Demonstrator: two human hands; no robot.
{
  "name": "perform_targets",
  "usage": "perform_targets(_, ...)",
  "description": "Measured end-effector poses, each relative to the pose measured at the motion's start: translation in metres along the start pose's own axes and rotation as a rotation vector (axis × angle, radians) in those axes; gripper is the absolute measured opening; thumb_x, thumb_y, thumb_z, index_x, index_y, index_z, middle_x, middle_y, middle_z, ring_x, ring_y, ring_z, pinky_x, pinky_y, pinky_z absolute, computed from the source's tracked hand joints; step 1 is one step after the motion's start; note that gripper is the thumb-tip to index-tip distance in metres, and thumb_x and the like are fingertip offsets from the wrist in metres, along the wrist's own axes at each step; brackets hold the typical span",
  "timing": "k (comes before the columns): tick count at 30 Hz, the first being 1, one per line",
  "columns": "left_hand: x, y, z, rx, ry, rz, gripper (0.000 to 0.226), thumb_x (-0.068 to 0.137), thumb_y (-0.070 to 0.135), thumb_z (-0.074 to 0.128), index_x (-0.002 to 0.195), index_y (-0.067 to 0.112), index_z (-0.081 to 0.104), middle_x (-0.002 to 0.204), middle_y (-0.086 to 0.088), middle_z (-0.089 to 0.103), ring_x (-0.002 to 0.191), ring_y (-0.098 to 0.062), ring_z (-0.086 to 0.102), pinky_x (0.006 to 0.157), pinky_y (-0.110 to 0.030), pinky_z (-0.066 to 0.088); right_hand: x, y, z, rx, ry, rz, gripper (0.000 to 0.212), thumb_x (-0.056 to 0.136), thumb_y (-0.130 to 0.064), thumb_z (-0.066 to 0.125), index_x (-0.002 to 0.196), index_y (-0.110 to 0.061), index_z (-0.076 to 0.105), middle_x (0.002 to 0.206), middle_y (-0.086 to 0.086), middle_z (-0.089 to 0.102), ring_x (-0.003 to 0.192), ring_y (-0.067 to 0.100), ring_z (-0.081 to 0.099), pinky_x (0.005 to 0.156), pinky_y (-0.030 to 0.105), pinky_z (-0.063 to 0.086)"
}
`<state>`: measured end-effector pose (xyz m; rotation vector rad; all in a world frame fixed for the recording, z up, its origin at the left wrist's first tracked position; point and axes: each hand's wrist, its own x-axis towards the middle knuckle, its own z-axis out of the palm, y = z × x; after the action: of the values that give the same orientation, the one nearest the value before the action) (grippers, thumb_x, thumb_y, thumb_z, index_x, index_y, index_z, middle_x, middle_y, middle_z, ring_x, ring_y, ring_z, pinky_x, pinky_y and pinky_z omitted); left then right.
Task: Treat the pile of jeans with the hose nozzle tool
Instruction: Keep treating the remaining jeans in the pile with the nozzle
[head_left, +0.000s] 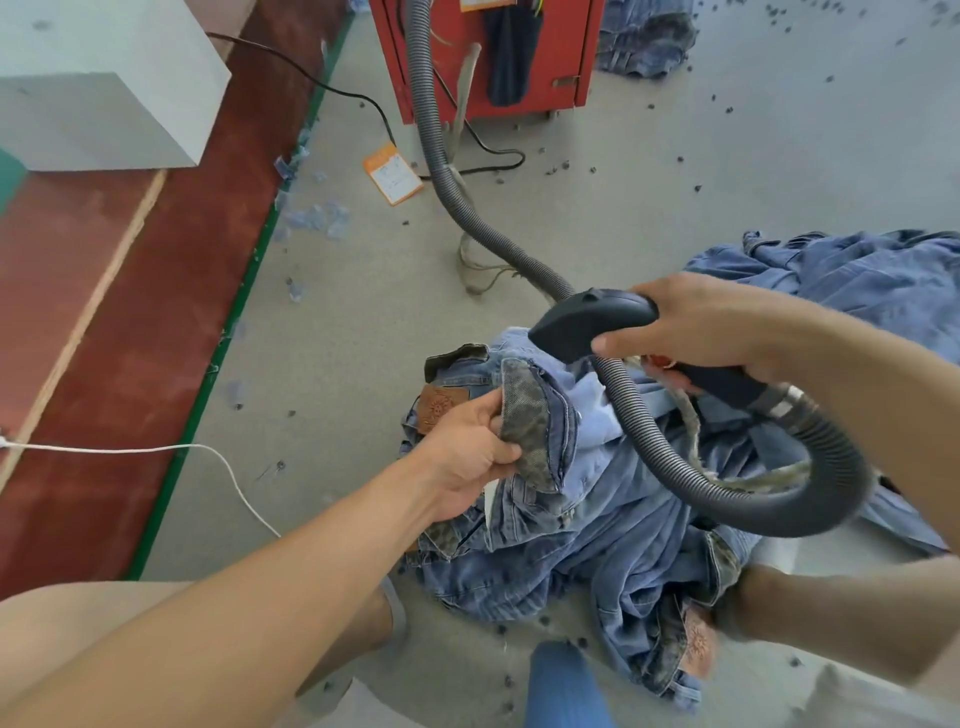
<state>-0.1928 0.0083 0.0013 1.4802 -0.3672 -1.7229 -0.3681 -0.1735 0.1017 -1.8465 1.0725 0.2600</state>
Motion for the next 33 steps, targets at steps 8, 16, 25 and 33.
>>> perform_targets(8, 0.0, -0.006, -0.004, 0.07, 0.004, 0.014, 0.07, 0.085, -0.03, 0.045, 0.107, 0.027, 0.078, 0.101, -0.003, 0.079, 0.095, -0.018, 0.074, 0.105, -0.051, 0.05, -0.004, -0.002, 0.008, -0.052, -0.259, 0.062, 0.023, 0.09, -0.042, 0.079, 0.092, -0.02, 0.072, 0.06, 0.007, 0.063, 0.047, 0.019, 0.055, 0.052, 0.03, 0.054)
perform_targets(16, 0.001, -0.001, -0.006, 0.035, -0.011, 0.051, 0.076, 0.084, -0.032, 0.044, 0.105, 0.03, 0.081, 0.111, -0.005, 0.079, 0.106, -0.02, 0.074, 0.102, -0.046, 0.048, 0.001, 0.006, -0.015, 0.08, -0.084, 0.121, 0.026, 0.09, -0.039, 0.079, 0.094, -0.015, 0.07, 0.062, 0.004, 0.064, 0.049, 0.017, 0.058, 0.052, 0.029, 0.054)
perform_targets(25, -0.003, -0.005, -0.003, 0.031, -0.11, 0.044, 0.069, 0.083, -0.032, 0.046, 0.102, 0.024, 0.081, 0.102, -0.005, 0.079, 0.096, -0.017, 0.076, 0.074, -0.025, 0.059, 0.007, 0.008, 0.021, 0.117, -0.091, 0.104, 0.024, 0.091, -0.037, 0.079, 0.099, -0.015, 0.07, 0.058, 0.003, 0.063, 0.048, 0.017, 0.055, 0.048, 0.028, 0.052)
perform_targets(33, 0.002, 0.001, -0.007, -0.002, -0.098, 0.07, 0.071, 0.084, -0.032, 0.045, 0.105, 0.026, 0.081, 0.107, -0.006, 0.079, 0.1, -0.018, 0.075, 0.089, -0.034, 0.059, -0.001, 0.013, -0.019, 0.073, -0.245, 0.138, 0.021, 0.086, -0.042, 0.082, 0.088, -0.023, 0.074, 0.067, 0.007, 0.065, 0.055, 0.021, 0.059, 0.056, 0.032, 0.056)
